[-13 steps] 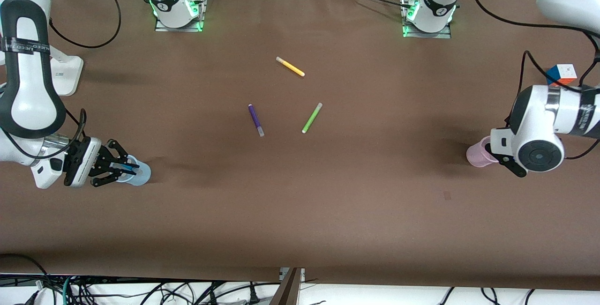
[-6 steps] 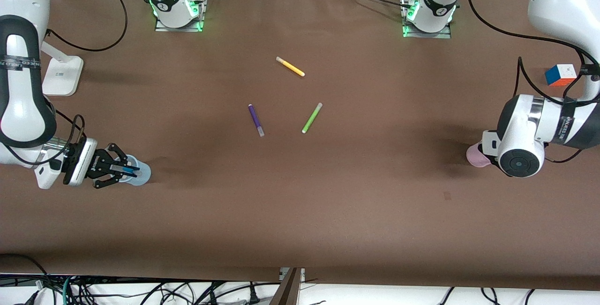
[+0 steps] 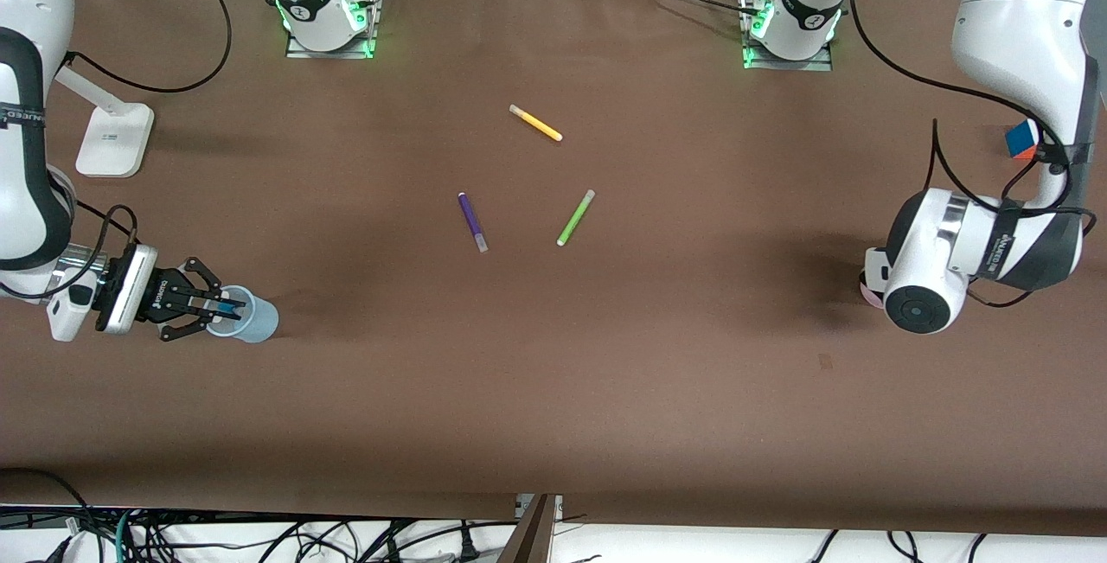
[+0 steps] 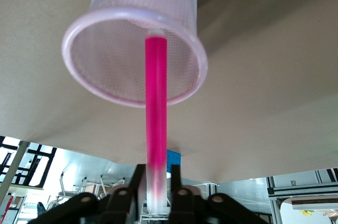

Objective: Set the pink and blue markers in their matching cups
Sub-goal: 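Lower both markers into their cups and open both grippers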

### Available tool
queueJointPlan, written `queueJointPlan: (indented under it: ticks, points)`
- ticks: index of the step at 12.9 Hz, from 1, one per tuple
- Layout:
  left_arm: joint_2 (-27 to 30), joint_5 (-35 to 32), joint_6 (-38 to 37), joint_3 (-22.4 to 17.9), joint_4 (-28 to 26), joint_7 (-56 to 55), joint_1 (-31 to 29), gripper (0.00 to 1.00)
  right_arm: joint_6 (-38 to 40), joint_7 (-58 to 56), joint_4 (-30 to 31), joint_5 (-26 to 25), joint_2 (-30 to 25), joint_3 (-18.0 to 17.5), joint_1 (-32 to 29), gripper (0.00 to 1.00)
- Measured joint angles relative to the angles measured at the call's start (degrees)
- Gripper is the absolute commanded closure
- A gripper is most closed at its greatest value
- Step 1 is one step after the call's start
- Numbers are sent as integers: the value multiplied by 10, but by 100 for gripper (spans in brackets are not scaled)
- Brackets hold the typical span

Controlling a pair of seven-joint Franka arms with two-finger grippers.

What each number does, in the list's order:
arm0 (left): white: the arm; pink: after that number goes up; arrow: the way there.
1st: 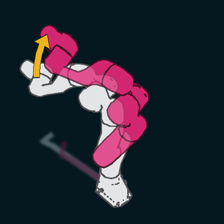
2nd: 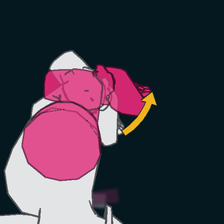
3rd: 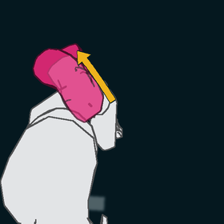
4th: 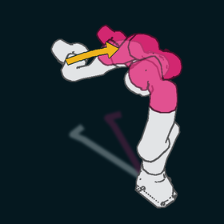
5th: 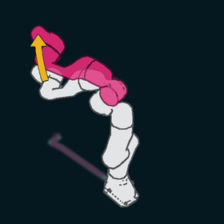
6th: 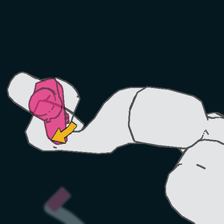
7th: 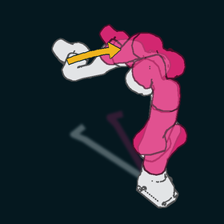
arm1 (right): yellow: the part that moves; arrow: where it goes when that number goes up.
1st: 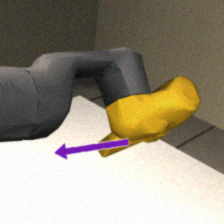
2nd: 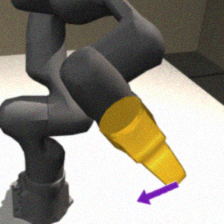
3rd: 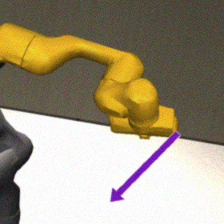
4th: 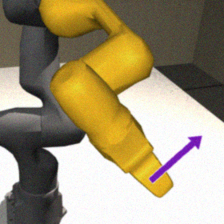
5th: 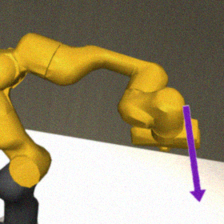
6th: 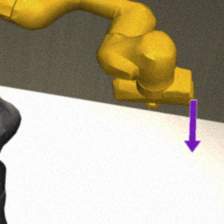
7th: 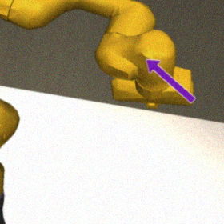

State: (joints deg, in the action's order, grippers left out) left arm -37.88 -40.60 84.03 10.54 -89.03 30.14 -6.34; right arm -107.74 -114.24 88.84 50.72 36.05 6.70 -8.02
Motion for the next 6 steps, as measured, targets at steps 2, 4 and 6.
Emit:
queueJointPlan:
  ticks: [2,4,6]
  points:
    - [1,0,0,1,6,0,3,0,3,-16,0,19,10,0,-5,100]
    - [8,0,-10,3,21,-1,10,0,3,-20,0,26,16,-1,-6,100]
    - [29,21,-16,20,55,-6,12,0,3,-20,0,26,18,-2,-7,100]
